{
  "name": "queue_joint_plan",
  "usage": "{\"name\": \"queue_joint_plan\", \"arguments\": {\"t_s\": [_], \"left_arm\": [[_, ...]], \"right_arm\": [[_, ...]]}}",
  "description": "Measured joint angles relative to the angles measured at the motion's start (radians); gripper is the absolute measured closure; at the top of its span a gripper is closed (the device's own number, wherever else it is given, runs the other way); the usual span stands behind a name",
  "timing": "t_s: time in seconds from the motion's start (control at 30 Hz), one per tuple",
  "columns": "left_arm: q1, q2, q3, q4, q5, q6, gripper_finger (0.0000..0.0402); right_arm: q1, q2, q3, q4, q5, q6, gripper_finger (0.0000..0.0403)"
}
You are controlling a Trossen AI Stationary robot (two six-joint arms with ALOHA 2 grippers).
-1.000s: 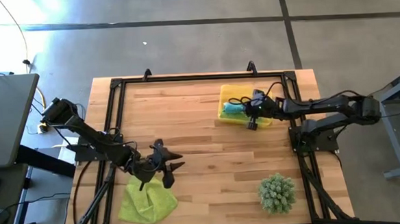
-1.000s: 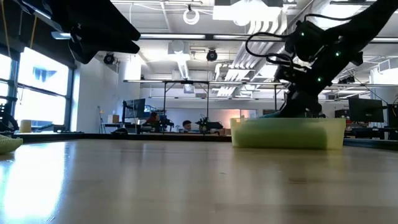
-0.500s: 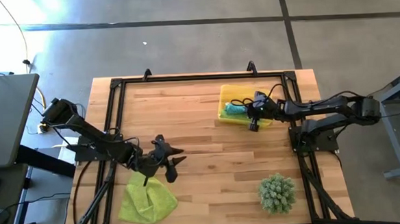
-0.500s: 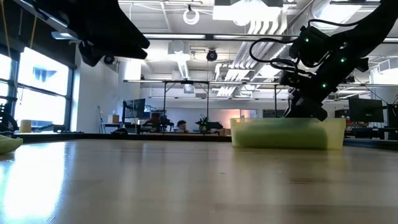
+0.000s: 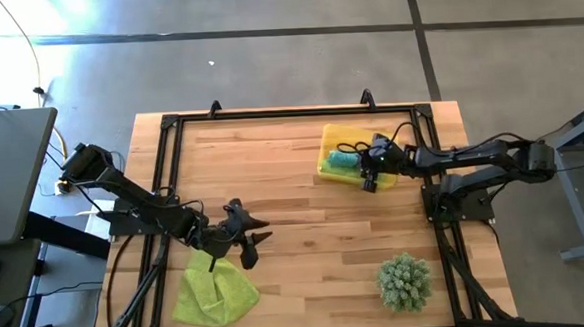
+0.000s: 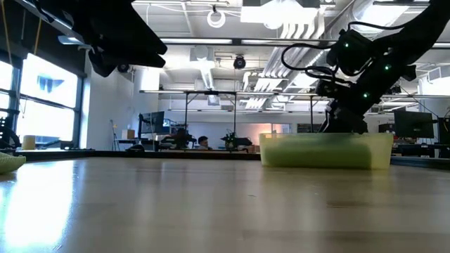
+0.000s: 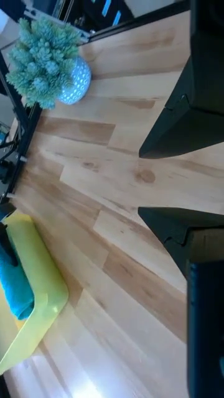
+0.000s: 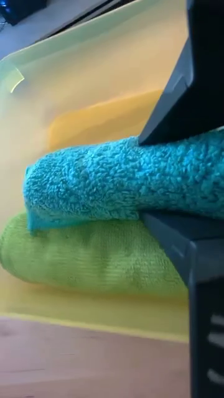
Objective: Roll microfiber towels into tight, uniform cylinder then place into a basket
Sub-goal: Put the rolled blue microfiber towel into the yellow bin, then fold the green microfiber towel
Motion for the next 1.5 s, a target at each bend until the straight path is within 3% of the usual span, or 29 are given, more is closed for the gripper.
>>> {"name": "queue_joint_plan", "arguments": {"t_s": [0.13,0.37,0.7,0.83,1.07,1.3,1.5], "left_arm": [[0.0,0.0,0.0,-0.003,0.053,-0.001,0.0275],[0.005,-0.024,0.001,-0.086,0.153,-0.041,0.0275],[-0.014,-0.033,0.001,-0.212,0.304,-0.186,0.0275],[-0.039,-0.033,0.001,-0.321,0.456,-0.28,0.0275],[-0.15,-0.032,0.001,-0.385,0.738,-0.361,0.0275],[-0.277,0.016,-0.005,-0.559,0.626,-0.403,0.0275],[-0.312,0.126,-0.014,-0.565,0.616,-0.34,0.0275]], "right_arm": [[0.001,-0.013,0.062,-0.076,0.0,0.063,0.0206],[0.001,-0.056,0.266,-0.396,0.008,0.087,0.0203],[0.001,-0.053,0.317,-0.441,0.008,0.092,0.0203],[0.001,-0.053,0.317,-0.439,-0.003,0.133,0.0203],[0.034,-0.053,0.317,-0.436,-0.14,0.251,0.0203],[0.183,-0.053,0.317,-0.385,-0.178,0.324,0.0203],[0.286,-0.053,0.317,-0.384,-0.335,0.373,0.0203]]}}
